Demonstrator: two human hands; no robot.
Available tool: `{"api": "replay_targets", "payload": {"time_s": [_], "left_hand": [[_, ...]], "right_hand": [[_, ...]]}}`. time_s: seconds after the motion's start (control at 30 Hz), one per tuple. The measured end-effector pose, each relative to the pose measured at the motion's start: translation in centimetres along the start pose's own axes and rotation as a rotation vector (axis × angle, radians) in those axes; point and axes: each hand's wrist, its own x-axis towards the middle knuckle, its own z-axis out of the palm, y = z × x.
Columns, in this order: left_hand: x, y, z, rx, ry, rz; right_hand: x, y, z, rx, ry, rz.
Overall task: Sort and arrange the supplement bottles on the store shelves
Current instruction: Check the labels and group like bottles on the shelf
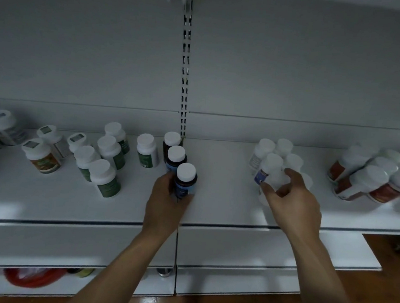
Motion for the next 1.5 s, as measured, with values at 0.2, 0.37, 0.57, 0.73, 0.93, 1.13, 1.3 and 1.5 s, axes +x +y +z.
{"api": "replay_targets", "payload": {"time_s": [0.2, 0.37, 0.57, 0.73, 0.93, 1.13, 1.3, 1.5], "left_hand": [[-0.2, 0.3, -0.7, 0.001, -0.057, 0.001], [-3.3, 1.0, -2.5, -0.109, 0.124, 0.124], [-6.3, 4.2, -1.6, -0.204, -0.124, 0.293], [-5.8, 5.8, 0.7, -0.002, -0.388, 0.348], [-6.2, 7.5, 3.3, -0.157, -0.309, 0.371], [-6.8, 10.5, 6.8, -0.249, -0.221, 0.378], [-7.4, 12.2, 10.3, -0.252, -0.161, 0.374], [-8.0, 13.2, 13.4, -0.246, -0.096, 0.338]], "right_hand": [[0.1, 0.2, 0.0, 0.031, 0.018, 0.054], [-0.3, 0.0, -0.5, 0.190, -0.009, 0.052], [-3.5, -2.2, -1.6, 0.336, -0.065, -0.027], [-6.9, -4.1, -2.7, 0.381, -0.151, -0.125], [-7.3, -3.4, -3.9, 0.259, -0.092, -0.389], [-4.0, -0.4, -5.8, 0.303, -0.114, -0.565], [-1.2, 2.4, -7.4, 0.375, -0.140, -0.631], [1.6, 4.9, -8.9, 0.461, -0.245, -0.655]]}}
